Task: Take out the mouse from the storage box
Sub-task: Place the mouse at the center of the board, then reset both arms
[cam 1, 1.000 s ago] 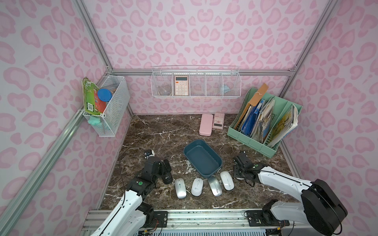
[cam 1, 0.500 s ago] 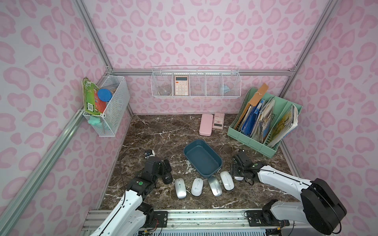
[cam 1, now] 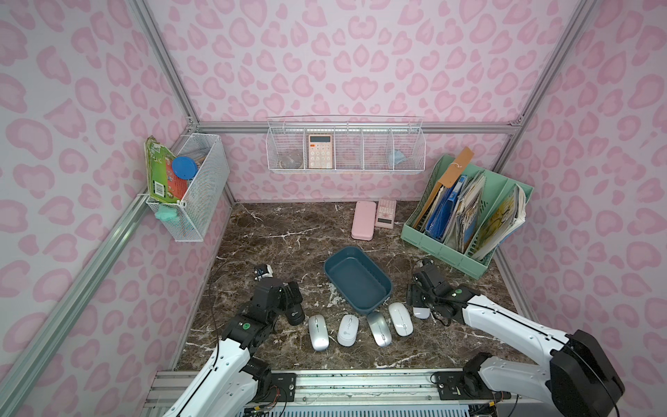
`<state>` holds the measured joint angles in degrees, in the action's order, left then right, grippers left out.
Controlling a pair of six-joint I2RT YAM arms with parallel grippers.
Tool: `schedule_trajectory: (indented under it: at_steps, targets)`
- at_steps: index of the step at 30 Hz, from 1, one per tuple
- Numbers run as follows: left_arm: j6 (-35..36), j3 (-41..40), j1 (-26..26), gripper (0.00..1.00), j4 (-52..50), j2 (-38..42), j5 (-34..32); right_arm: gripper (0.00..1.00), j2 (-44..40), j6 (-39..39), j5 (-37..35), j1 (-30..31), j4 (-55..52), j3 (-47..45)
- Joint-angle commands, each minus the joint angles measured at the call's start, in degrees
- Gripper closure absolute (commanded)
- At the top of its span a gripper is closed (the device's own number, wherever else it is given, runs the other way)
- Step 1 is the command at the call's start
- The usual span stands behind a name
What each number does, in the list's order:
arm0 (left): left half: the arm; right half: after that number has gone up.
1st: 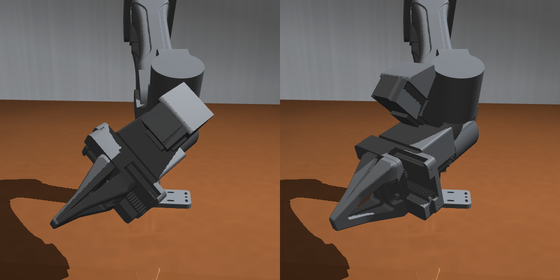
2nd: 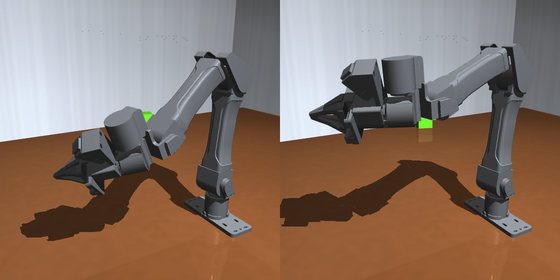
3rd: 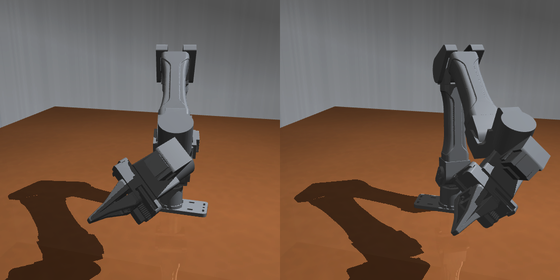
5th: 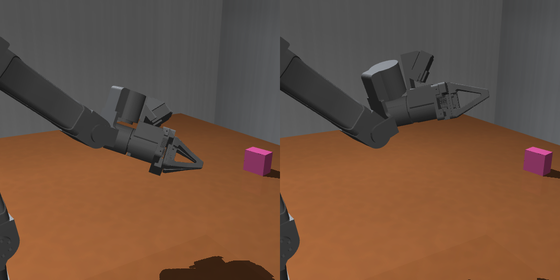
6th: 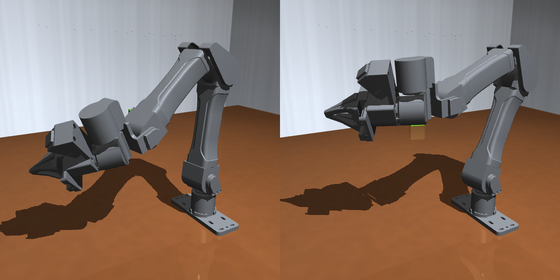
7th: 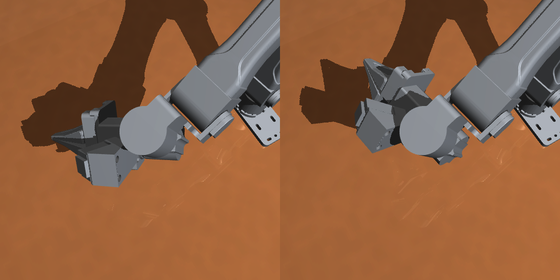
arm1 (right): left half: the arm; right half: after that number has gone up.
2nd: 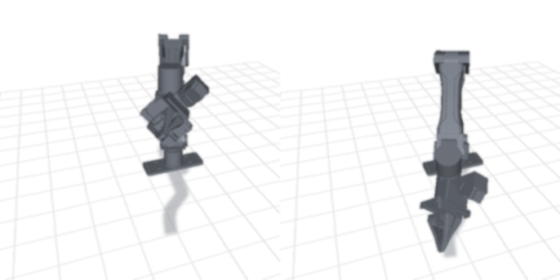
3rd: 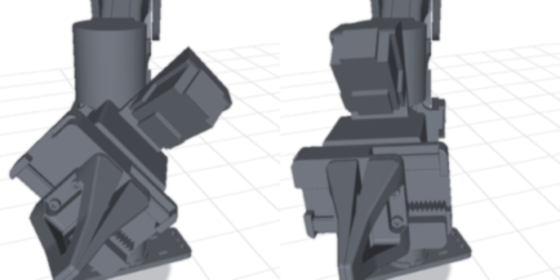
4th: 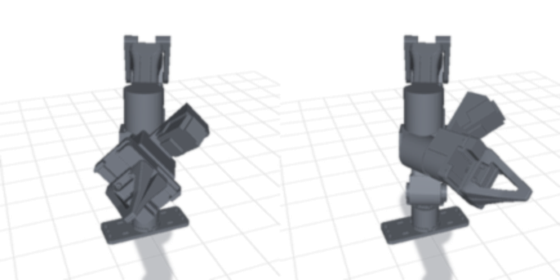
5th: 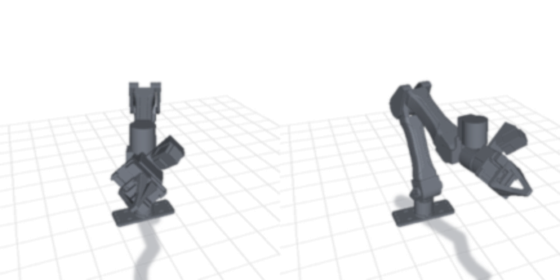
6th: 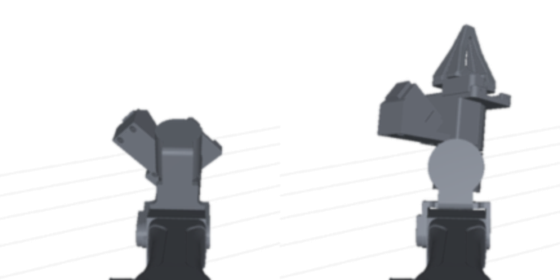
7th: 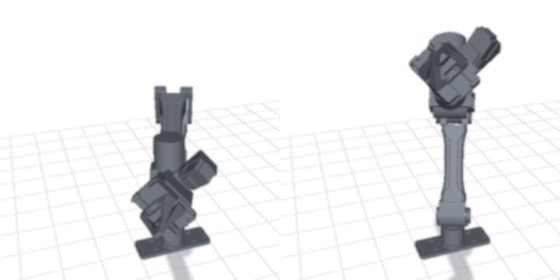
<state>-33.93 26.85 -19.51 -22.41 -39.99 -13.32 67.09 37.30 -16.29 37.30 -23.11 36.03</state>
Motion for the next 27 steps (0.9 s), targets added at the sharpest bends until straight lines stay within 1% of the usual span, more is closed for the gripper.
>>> schedule_trajectory:
  at_steps: [1,3,7,11,13,14,15,22,26,27]
  targets:
    - [-0.1,1.6,-0.2,0.01,-2.4,1.0,1.2,0.19,-2.4,-1.1,-3.6,2.0,-2.0,1.9]
    - [-1.1,2.6,-0.4,0.01,-4.2,1.7,2.5,0.18,-4.7,-3.1,-4.1,3.5,-1.6,2.5]
    - [-3.5,2.9,-1.3,0.01,-5.3,4.0,5.0,0.18,-8.6,-4.7,-4.2,4.4,0.2,1.8]
    - [-4.6,3.8,-2.3,0.01,-6.6,6.2,5.7,0.16,-12.9,-5.8,-3.2,5.4,3.7,0.1]
    - [-4.9,4.6,-3.0,0.01,-7.5,6.0,5.6,0.12,-14.9,-6.5,-2.9,5.6,6.4,-2.1]
    - [-5.0,5.0,-3.4,0.01,-7.8,5.5,5.5,0.05,-15.8,-6.7,-3.0,5.6,8.1,-3.3]
    - [-5.0,5.2,-3.7,0.01,-8.0,5.2,5.3,0.0,-16.9,-7.1,-2.9,5.5,9.9,-5.1]
    - [-3.9,6.3,-5.4,0.01,-7.7,4.1,1.8,0.0,-25.0,-7.5,-4.5,5.5,14.4,-9.6]
    - [-3.9,6.2,-5.5,0.01,-6.3,4.9,-0.5,0.0,-33.8,-10.1,-4.4,5.5,20.9,-15.8]
    - [-4.1,5.9,-5.5,0.01,-5.6,5.3,-2.1,0.0,-36.8,-10.7,-5.1,5.5,22.9,-17.8]
